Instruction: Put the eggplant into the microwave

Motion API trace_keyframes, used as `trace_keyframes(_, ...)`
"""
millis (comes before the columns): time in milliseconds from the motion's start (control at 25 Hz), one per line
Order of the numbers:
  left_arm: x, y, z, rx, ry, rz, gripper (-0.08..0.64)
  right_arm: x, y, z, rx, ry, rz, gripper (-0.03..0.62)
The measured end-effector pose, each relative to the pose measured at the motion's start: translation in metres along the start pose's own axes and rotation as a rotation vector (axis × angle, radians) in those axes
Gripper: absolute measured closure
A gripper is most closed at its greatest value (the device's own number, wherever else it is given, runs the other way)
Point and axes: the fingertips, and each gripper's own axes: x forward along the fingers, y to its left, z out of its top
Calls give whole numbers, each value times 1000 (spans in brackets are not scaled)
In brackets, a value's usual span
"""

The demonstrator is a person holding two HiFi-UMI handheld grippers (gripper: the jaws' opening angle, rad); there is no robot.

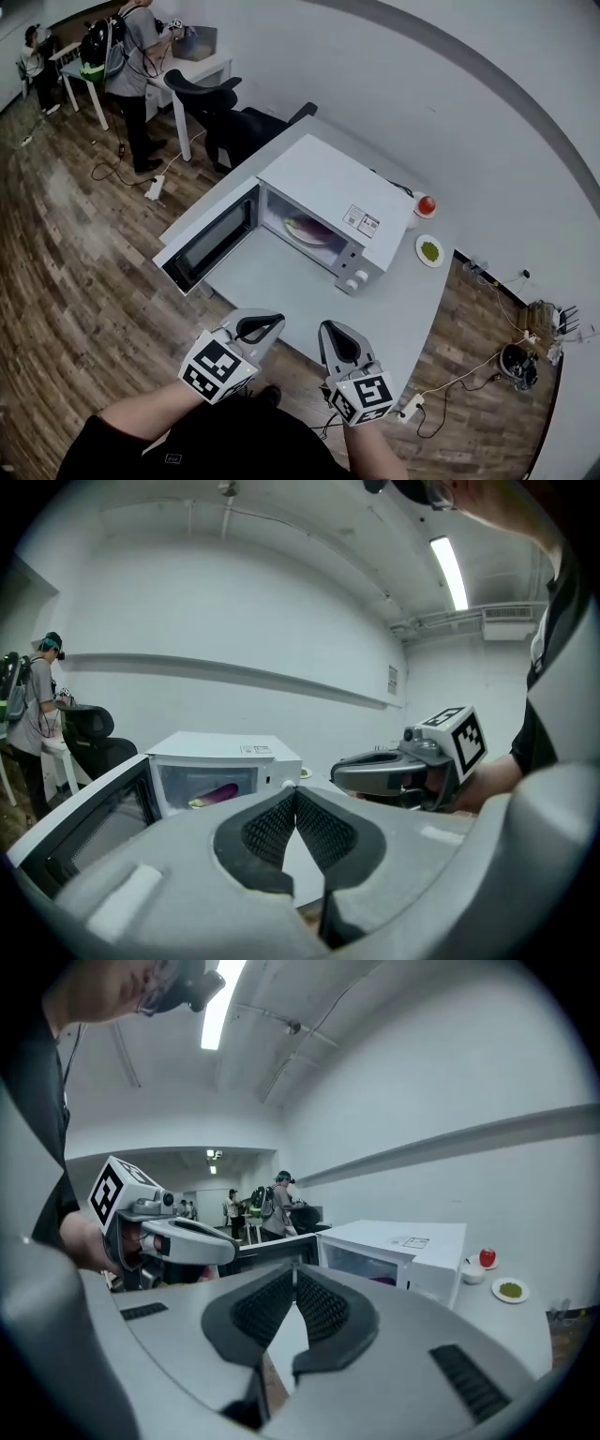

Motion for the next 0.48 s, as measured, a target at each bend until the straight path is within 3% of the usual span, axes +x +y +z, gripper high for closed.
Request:
trace_keyframes(280,-25,6,36,40,-58,-16,551,-6,18,41,60,-97,10,571)
trace_keyframes(480,-35,9,57,86,-109,-10,551,-12,34,61,36,-122,36,577)
